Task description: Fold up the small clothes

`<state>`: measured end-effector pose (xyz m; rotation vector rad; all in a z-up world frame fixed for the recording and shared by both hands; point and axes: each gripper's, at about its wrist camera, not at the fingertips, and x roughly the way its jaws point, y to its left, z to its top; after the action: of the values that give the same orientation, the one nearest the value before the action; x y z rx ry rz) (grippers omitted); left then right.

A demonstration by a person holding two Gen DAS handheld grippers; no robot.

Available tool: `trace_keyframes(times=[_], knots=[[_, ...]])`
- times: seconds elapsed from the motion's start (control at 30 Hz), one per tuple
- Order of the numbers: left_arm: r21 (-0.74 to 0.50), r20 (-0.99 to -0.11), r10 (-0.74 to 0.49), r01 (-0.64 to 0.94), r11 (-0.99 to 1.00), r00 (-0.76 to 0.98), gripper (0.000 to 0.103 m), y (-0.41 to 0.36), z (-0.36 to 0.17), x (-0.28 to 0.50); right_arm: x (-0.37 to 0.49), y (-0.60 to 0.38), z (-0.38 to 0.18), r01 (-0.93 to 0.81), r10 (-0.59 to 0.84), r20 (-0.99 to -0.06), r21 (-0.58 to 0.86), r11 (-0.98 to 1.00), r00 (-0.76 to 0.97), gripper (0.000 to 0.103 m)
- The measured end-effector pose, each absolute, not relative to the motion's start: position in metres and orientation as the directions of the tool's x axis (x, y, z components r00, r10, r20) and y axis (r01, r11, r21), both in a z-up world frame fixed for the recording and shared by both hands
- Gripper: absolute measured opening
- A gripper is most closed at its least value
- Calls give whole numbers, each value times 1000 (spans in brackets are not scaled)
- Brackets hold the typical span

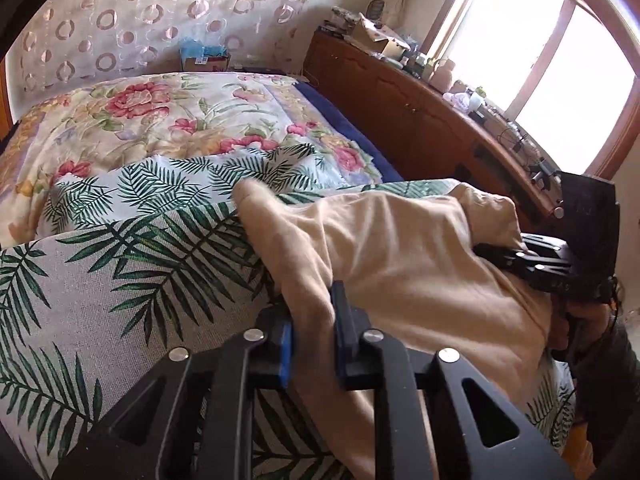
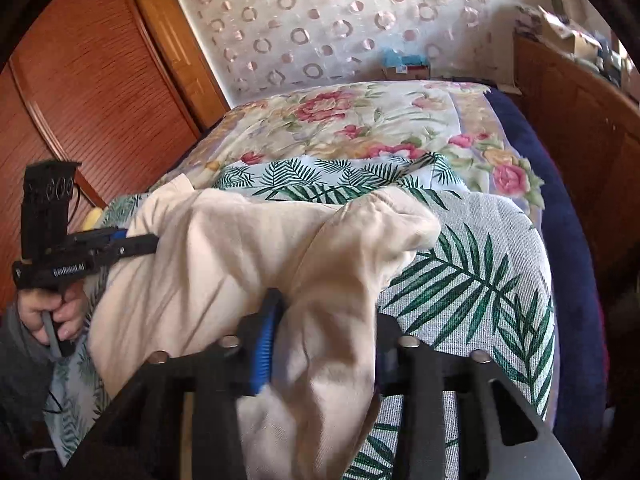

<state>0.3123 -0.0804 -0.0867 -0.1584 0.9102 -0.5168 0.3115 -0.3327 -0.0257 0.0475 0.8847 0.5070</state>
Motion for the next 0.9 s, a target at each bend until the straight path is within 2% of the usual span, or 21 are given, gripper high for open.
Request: trace_keyframes(times=[0.03, 0.2, 0.4, 0.6, 0.9], knots=[[-349, -703, -499, 365, 863, 506, 14, -80, -83, 310, 311, -333, -24, -416, 452, -720, 246, 875, 526, 19], [-361, -625, -538, 401, 842, 566, 13, -67, -46, 278, 305, -328, 1, -456, 463, -662, 201, 867, 589, 16], [-327, -556, -473, 343, 880, 683, 13, -12, -13, 223, 303, -289, 38, -557, 550, -570, 184, 810, 611, 16], [-304, -539, -330, 186, 934, 775, 13, 68, -9, 177, 327, -198, 49, -696, 628, -556, 118, 708, 544, 16], [-299, -555, -92, -96, 949, 827, 13, 161, -41, 115, 389, -30, 45, -863, 680, -622, 15, 505, 387, 16]])
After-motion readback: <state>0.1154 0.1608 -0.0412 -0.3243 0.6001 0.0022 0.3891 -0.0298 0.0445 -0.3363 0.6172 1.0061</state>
